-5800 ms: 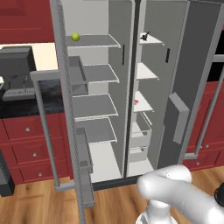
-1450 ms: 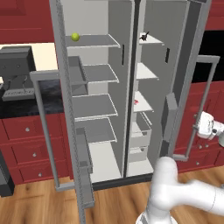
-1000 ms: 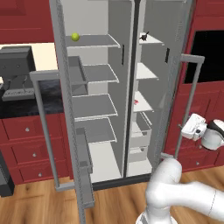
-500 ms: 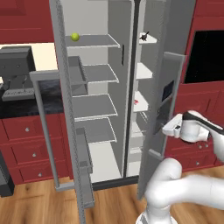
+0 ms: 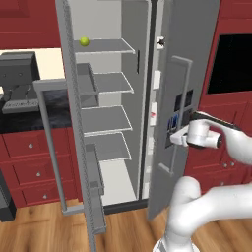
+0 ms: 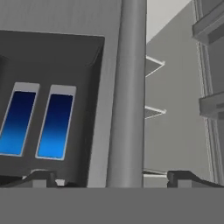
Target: There's a fish in the fridge that needs to be moved to the freezer for freezing. Pick up the fish from the fridge, place it on any shelf in the freezer, and close the fridge and freezer doors when done.
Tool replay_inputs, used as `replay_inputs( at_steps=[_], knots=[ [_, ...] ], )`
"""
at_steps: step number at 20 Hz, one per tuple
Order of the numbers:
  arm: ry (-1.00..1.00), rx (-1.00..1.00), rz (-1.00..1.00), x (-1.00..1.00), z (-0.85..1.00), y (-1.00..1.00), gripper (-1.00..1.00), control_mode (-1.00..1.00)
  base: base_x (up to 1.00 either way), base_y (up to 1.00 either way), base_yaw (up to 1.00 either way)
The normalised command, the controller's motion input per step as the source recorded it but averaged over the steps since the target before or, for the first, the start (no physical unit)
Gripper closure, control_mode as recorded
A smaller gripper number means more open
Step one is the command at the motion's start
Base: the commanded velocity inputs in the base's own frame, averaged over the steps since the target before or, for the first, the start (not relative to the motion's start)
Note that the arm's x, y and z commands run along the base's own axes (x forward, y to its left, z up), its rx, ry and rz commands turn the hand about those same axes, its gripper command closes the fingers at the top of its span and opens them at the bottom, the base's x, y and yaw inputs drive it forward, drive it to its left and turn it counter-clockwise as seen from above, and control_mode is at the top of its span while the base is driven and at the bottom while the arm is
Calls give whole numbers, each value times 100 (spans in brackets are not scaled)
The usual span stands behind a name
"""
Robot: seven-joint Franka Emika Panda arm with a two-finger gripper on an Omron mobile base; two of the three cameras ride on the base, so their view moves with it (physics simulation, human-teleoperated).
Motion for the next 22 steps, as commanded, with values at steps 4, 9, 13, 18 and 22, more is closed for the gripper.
replay_inputs(
  at_steps=[4,9,13,18,22],
  knots=[
    [0,0,-21,44,0,29,-100,-100,0,0,0],
    [0,0,-17,53,0,18,-100,-100,0,0,0],
    [0,0,-15,45,0,30,-100,-100,0,0,0],
    [0,0,-16,31,0,37,-100,-100,0,0,0],
    [0,1,-13,34,2,7,-100,-100,0,0,0]
  ],
)
